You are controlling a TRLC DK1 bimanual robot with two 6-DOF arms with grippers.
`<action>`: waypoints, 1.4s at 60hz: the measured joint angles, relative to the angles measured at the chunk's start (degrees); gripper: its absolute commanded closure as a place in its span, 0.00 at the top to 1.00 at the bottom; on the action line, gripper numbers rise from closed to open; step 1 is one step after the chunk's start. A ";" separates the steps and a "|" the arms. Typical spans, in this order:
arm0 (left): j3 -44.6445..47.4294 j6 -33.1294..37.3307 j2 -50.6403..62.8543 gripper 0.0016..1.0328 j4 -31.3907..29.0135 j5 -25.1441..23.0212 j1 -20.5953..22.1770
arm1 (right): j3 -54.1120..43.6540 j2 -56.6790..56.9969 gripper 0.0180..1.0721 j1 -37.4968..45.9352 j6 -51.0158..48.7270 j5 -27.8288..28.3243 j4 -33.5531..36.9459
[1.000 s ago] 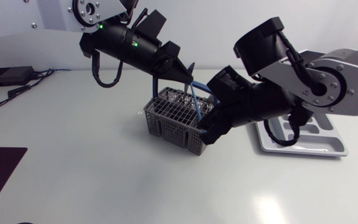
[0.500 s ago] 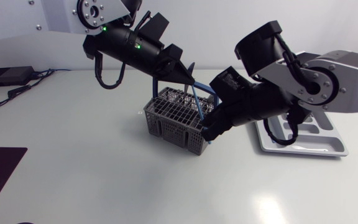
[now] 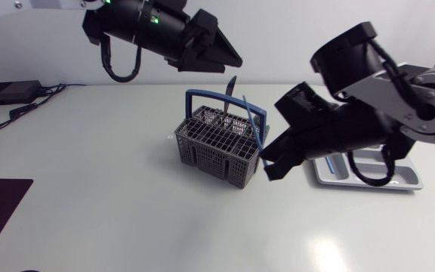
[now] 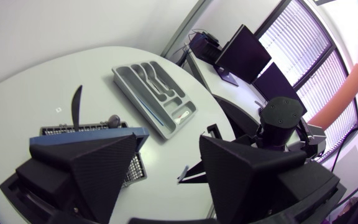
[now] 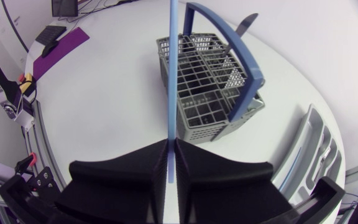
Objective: Unload the cutlery basket into the drawer organizer.
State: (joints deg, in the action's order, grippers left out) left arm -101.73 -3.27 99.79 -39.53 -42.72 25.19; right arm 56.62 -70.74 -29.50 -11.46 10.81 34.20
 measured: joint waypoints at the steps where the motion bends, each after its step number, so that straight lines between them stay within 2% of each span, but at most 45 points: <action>1: -0.17 0.00 -0.28 0.94 0.02 0.48 -0.39 | -0.07 0.87 0.08 1.09 -0.42 0.63 0.57; 8: -0.98 0.11 -2.40 0.95 0.20 3.37 -2.75 | -0.28 5.03 0.08 8.48 -2.45 2.91 3.30; 19: -0.24 3.56 -5.31 0.95 0.63 11.61 -3.67 | -0.39 5.51 0.08 23.32 -6.62 6.75 4.44; 29: 5.73 8.87 -7.91 0.95 2.14 19.47 -2.10 | -0.39 -2.29 0.08 33.75 -8.31 7.87 0.26; 40: 14.56 13.84 -10.69 0.95 5.95 26.38 -0.63 | 0.85 -15.26 0.08 38.64 -8.28 7.76 -3.17; 49: 20.24 15.82 -12.81 0.95 9.01 28.26 -0.42 | 4.26 -24.00 0.08 39.36 -7.17 7.17 -4.79; 65: 27.32 18.16 -13.68 0.95 11.76 28.33 -1.09 | 13.42 -35.58 0.09 39.36 -3.52 5.79 -6.16; 79: 32.79 18.97 -14.05 0.95 13.75 28.33 -1.79 | 17.40 -42.25 0.11 39.36 -1.92 4.31 -6.82; 81: 33.53 19.15 -14.05 0.95 14.19 28.35 -1.79 | 17.62 -42.75 0.14 39.36 -1.77 4.02 -7.08; 84: 34.62 19.71 -14.05 0.95 14.82 28.52 -1.77 | 17.75 -43.21 0.26 39.36 -1.77 3.52 -7.32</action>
State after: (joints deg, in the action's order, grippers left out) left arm -67.11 16.45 85.73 -24.71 -14.20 23.42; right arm 74.37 -113.95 9.87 -13.23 14.33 26.87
